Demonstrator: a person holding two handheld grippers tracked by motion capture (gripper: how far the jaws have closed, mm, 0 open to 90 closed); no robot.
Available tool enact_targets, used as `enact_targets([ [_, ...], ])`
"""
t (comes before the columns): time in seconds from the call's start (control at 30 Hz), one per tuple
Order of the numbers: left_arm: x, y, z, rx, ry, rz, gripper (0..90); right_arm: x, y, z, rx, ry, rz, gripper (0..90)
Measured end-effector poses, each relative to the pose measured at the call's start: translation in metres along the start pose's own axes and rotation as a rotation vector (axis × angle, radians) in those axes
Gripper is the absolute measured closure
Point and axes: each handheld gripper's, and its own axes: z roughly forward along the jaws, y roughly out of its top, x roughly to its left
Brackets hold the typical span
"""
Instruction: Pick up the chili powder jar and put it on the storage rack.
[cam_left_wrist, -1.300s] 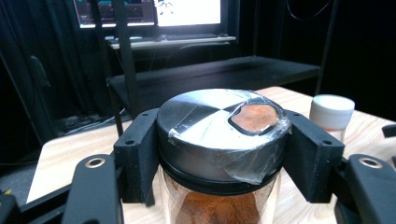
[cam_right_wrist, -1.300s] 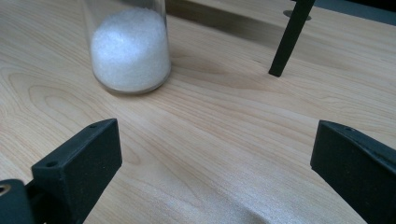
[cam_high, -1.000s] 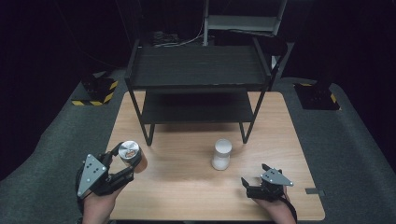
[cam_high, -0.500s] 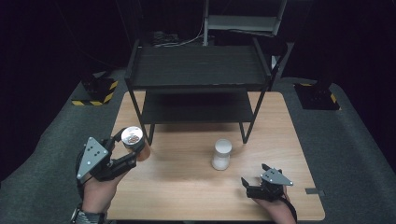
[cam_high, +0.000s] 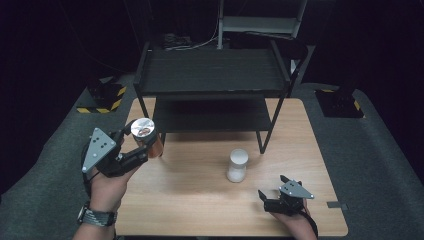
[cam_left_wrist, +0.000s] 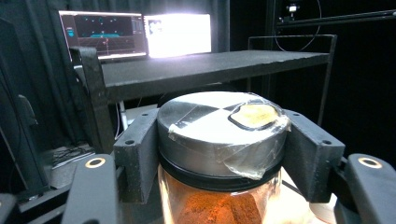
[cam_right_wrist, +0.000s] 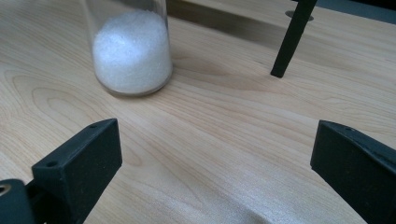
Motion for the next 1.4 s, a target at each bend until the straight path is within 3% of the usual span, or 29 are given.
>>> enact_targets([
  [0.13, 0.003, 0.008, 0.008, -0.014, -0.009, -0.024, 34.8, 0.000, 0.001, 0.000, 0.003, 0.000, -0.002, 1.5],
  [0.43, 0.002, 0.029, 0.020, -0.033, -0.006, 0.004, 34.8, -0.001, 0.000, 0.000, 0.001, 0.002, 0.002, 1.6],
  [1.07, 0.005, 0.074, 0.060, -0.070, -0.013, -0.002, 34.9, -0.001, 0.000, 0.000, -0.002, 0.004, 0.005, 1.7],
  [1.23, 0.004, 0.080, 0.077, -0.077, -0.002, -0.008, 34.9, -0.001, -0.001, 0.000, -0.003, 0.002, 0.002, 1.7],
  [1.4, 0.007, 0.082, 0.091, -0.094, -0.008, -0.047, 34.9, 0.000, -0.001, 0.000, -0.004, 0.001, -0.003, 1.6],
])
